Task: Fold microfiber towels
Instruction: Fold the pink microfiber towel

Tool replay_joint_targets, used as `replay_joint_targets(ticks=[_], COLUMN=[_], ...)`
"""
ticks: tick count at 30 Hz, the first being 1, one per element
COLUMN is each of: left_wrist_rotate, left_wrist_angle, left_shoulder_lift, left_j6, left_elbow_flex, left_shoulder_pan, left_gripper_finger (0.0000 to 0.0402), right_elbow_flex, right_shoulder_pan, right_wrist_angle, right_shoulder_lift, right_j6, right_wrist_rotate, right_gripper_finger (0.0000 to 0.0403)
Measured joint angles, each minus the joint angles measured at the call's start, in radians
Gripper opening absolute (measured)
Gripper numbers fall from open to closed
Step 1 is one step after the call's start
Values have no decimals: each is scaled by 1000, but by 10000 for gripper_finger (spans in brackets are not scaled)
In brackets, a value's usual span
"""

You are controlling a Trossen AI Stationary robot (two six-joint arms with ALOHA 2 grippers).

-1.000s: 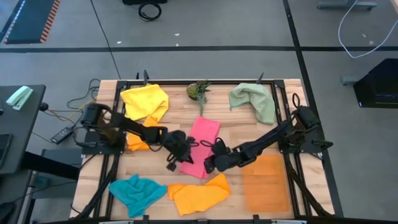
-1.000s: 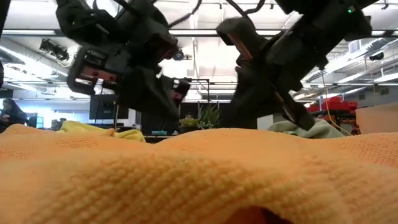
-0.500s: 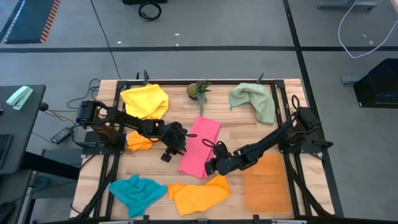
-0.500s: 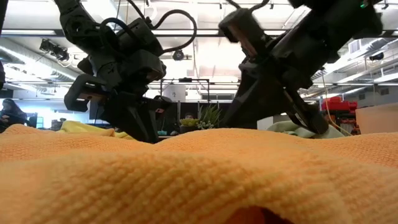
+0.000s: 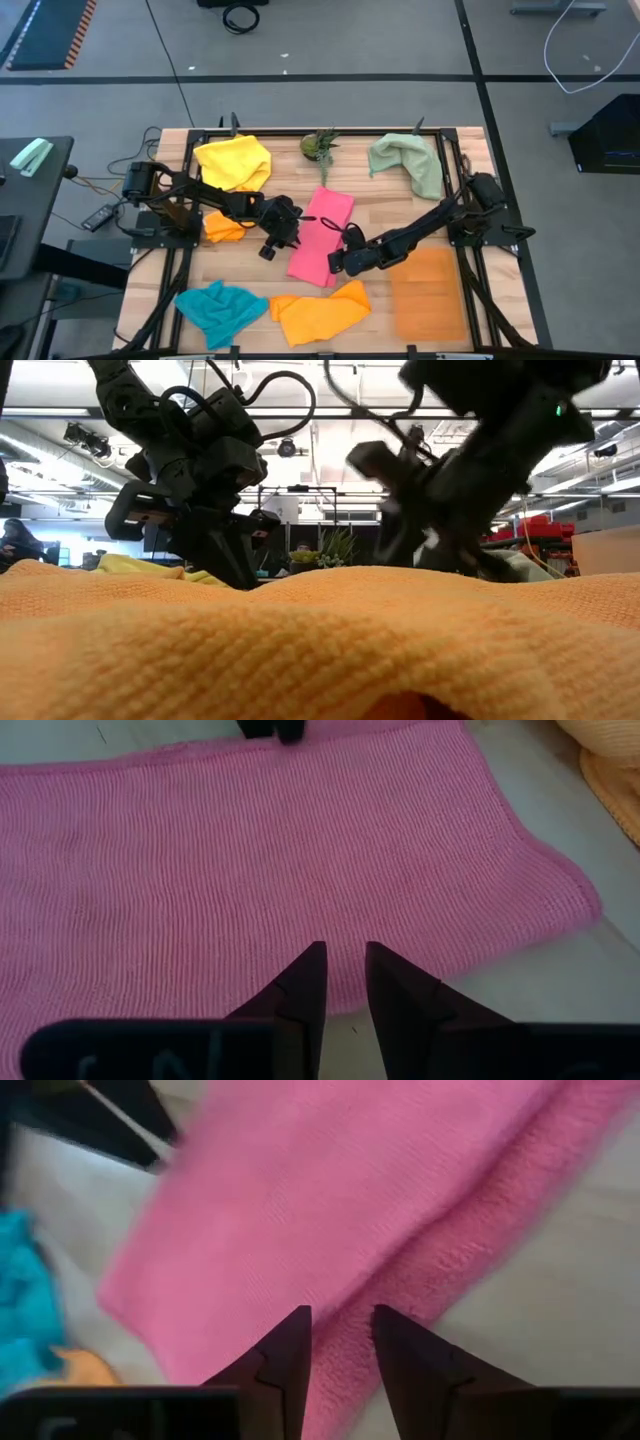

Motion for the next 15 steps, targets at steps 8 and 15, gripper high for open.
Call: replay_joint_targets(ticks=[8, 15], left_wrist_rotate=[0, 0], left_wrist_angle=[-1, 0], left_shoulder_lift=[0, 0], left_j6=[3, 4], left_elbow_flex=[0, 0], left_shoulder_pan=[0, 0], left_gripper_finger=[71, 75], right_elbow_flex=[0, -2], right_shoulder_pan=[-8, 5], right_wrist_angle=[54, -5], right_shoulder_lift=[15, -61], right_j6=[-20, -40], right_wrist_rotate=[-10, 57], right_gripper_finger=[120, 120])
